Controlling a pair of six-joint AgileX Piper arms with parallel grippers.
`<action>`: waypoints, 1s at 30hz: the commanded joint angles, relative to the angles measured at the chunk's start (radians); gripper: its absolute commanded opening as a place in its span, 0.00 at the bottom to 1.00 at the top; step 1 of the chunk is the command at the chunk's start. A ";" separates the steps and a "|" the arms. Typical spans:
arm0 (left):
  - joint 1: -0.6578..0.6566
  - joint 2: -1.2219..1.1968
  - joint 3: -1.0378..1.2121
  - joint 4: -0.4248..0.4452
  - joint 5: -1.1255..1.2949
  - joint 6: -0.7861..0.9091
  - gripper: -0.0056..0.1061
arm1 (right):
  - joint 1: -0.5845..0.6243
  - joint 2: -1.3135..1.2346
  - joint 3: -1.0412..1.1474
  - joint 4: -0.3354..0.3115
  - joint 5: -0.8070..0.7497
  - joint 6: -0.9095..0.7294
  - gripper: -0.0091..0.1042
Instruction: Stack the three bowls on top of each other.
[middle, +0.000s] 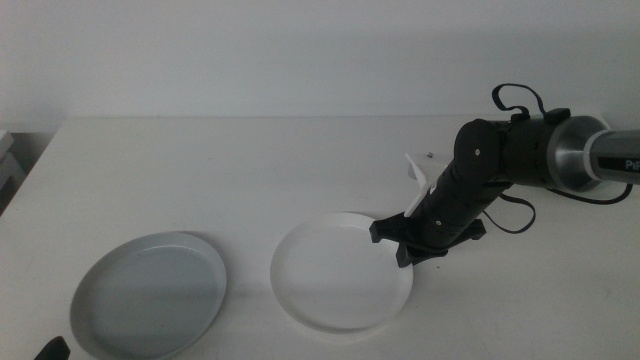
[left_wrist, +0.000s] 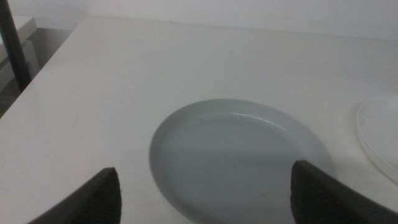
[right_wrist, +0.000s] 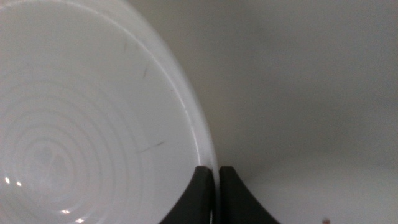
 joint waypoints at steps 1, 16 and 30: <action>0.000 -0.014 0.006 -0.008 -0.073 -0.014 0.86 | 0.002 -0.043 -0.028 0.009 -0.030 -0.020 0.10; 0.000 -0.014 0.006 -0.008 -0.073 -0.014 0.86 | -0.060 -0.211 -0.028 -0.088 -0.020 0.000 0.63; 0.000 -0.014 0.006 -0.008 -0.073 -0.014 0.86 | -0.503 -0.206 -0.353 -0.173 0.142 -0.012 0.63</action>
